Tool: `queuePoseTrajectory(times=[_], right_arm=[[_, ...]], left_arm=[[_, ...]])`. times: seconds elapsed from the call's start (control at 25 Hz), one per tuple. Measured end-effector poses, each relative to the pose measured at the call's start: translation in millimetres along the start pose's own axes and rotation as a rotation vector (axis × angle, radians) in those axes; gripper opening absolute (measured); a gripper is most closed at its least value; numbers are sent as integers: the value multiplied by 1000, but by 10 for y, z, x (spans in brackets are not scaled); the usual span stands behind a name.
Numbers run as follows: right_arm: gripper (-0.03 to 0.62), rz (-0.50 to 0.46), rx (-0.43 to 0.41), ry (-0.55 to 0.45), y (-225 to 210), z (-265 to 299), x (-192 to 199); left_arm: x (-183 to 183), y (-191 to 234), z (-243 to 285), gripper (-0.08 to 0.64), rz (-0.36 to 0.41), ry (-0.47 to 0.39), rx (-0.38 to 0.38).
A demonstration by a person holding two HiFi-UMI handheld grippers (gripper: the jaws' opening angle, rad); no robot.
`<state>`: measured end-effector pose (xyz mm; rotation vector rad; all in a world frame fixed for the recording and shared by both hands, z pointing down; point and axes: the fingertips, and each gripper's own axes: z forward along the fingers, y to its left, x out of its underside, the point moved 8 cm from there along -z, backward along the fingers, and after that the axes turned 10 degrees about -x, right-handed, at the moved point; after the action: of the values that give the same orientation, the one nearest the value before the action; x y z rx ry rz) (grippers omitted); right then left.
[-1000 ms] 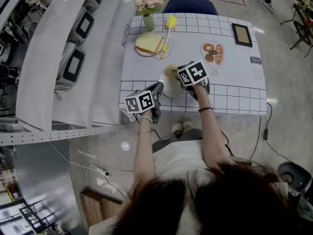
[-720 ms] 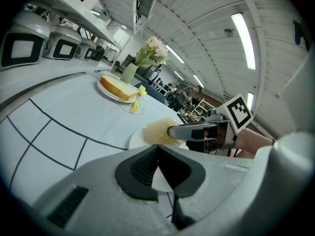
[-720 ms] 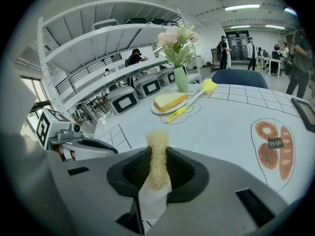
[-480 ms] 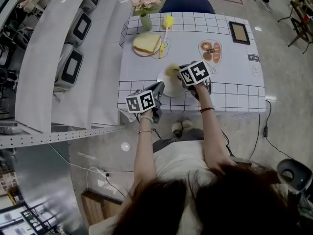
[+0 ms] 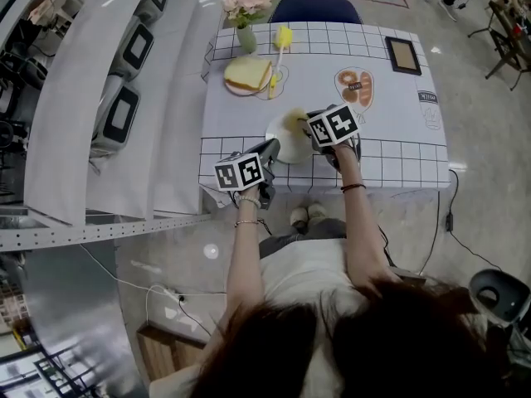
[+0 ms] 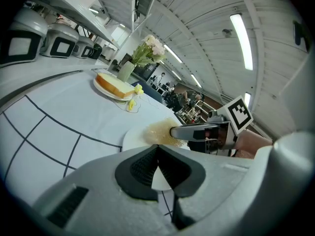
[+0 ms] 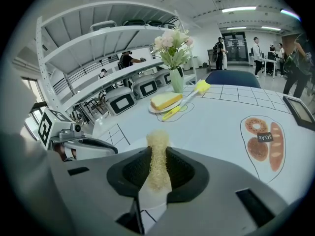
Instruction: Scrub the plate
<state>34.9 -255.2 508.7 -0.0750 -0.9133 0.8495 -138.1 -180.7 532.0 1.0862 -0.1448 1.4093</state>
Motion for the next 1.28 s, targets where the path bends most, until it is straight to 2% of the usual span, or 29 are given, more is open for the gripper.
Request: queuePoseTrajectory(times=[0.76,1.28], right_arm=[[80,16,-2,5,29,-146,132],[80,24,-37,29,74,-228,240]], left_arm=[[80,-110,19,11,11,12,42],[173,-177,-30,11,5,21,34]])
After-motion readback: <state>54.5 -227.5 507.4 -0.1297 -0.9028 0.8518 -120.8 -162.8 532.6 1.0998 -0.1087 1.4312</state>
